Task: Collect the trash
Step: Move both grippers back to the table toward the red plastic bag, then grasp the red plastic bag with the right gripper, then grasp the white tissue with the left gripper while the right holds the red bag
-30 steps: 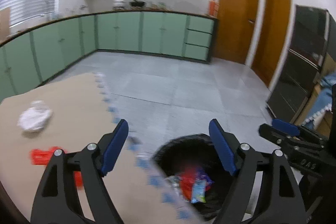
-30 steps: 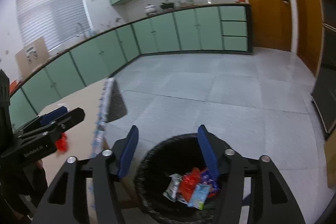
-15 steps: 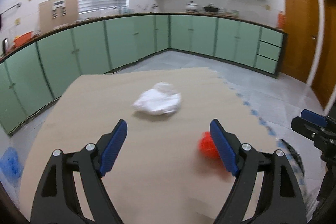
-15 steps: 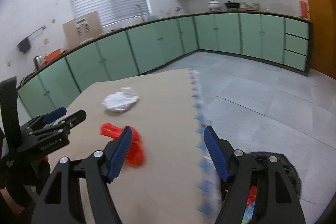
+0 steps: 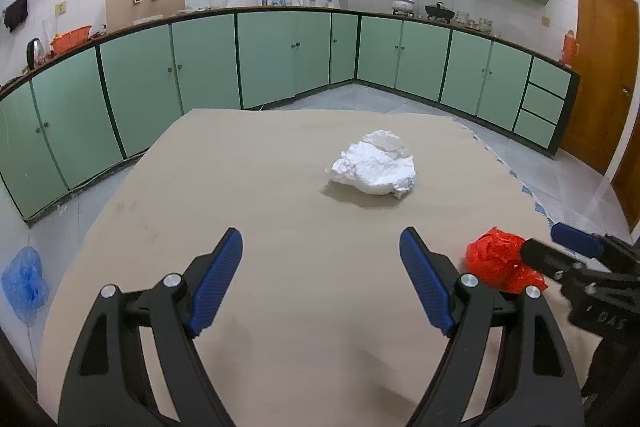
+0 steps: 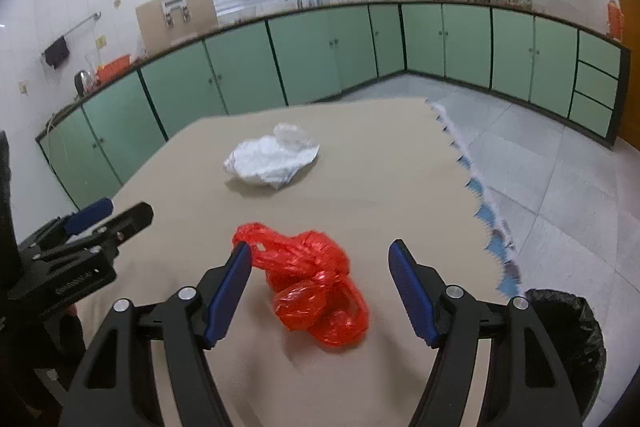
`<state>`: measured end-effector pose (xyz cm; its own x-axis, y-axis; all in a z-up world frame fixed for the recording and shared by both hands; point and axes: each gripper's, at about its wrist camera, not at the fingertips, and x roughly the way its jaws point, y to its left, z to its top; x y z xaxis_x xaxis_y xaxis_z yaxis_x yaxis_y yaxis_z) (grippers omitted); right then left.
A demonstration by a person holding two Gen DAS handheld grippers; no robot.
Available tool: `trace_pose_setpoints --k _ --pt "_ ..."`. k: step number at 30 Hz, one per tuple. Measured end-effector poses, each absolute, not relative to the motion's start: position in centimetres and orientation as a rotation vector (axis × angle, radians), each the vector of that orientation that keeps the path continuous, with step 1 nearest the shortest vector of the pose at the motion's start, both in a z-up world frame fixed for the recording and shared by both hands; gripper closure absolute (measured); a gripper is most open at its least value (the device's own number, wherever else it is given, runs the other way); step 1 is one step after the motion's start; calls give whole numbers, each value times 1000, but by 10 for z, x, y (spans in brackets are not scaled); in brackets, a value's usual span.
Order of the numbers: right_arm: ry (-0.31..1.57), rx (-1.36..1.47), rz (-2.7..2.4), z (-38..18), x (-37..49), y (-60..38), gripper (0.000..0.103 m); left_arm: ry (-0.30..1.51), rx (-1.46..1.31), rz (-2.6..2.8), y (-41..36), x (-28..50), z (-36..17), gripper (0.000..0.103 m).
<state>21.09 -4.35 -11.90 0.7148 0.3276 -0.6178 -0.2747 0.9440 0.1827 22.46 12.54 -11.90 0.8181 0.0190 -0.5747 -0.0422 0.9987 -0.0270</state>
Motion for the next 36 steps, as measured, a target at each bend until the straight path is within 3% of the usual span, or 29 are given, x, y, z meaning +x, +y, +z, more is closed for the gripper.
trace_pose_setpoints --k 7,10,15,36 --pt "766 43 318 -135 226 -32 33 634 -47 36 128 227 -126 25" --pt "801 39 334 -142 231 -29 52 643 -46 35 126 229 -128 25" --pt "781 37 350 -139 230 -29 61 648 -53 27 121 235 -129 25" --pt "681 105 240 -118 309 -55 62 716 -50 -11 86 349 -141 25"
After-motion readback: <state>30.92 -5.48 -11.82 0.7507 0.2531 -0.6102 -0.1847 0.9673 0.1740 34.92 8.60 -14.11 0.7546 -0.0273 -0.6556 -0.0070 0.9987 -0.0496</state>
